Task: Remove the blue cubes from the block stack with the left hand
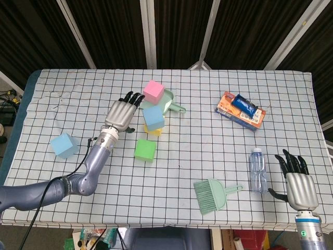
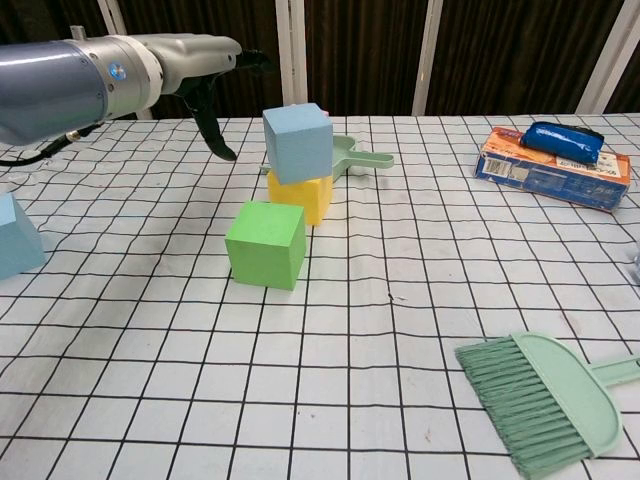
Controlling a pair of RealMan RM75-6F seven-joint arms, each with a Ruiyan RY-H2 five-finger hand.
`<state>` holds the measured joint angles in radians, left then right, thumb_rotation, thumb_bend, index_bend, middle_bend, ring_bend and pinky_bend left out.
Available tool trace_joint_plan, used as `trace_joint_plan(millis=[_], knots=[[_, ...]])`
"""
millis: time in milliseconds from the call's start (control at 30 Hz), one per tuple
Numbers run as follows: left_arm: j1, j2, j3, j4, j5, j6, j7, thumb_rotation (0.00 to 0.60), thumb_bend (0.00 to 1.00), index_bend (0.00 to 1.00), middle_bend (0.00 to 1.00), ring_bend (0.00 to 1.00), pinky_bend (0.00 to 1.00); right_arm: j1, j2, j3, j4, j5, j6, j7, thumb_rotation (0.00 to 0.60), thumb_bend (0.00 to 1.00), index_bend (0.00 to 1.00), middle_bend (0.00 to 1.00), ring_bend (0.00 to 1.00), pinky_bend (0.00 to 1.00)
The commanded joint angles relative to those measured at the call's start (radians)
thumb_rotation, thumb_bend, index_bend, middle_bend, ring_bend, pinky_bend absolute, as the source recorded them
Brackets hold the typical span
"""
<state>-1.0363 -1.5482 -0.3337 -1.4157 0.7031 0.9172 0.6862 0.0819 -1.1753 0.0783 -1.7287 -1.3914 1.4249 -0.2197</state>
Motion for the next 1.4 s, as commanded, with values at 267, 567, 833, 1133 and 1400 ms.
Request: trace_joint_plan(millis=[267,567,833,1133,1400], knots=[[-0.051,-0.046,0.012,0.059,-0.025,-0.060,-0.049,0.600,0.00,0.02,0.04,0.01,0.20,0.001,0.001,-0.003,-0.001,0.000,0.000,0.001,0.600,0.12,0.16,0.03,0.10,0.00],[-0.097,-0.104,0.024,0.106,-0.018,-0.074,-0.069,0.600,0.00,0.01,0.04,0.01,0.21,-0.001,0.008,-0.003,-0.001,0.000,0.004,0.014,0.600,0.12,0.16,0.03,0.10,0.00],[-0.121,-0.147,0.028,0.122,0.032,-0.009,-0.065,0.600,0.06,0.04,0.19,0.16,0.43,-0.001,0.017,-0.005,-0.001,0.000,0.000,0.031,0.600,0.12,0.16,0.03,0.10,0.00],[-0.115,-0.159,0.035,0.115,0.050,0.051,-0.039,0.600,0.22,0.11,0.35,0.37,0.61,-0.001,0.028,-0.009,-0.005,-0.001,-0.007,0.052,0.600,0.12,0.16,0.03,0.10,0.00],[-0.106,-0.148,0.027,0.075,0.110,0.101,-0.056,0.600,0.35,0.22,0.43,0.46,0.66,-0.002,0.031,-0.007,-0.005,0.000,-0.006,0.063,0.600,0.12,0.16,0.03,0.10,0.00]])
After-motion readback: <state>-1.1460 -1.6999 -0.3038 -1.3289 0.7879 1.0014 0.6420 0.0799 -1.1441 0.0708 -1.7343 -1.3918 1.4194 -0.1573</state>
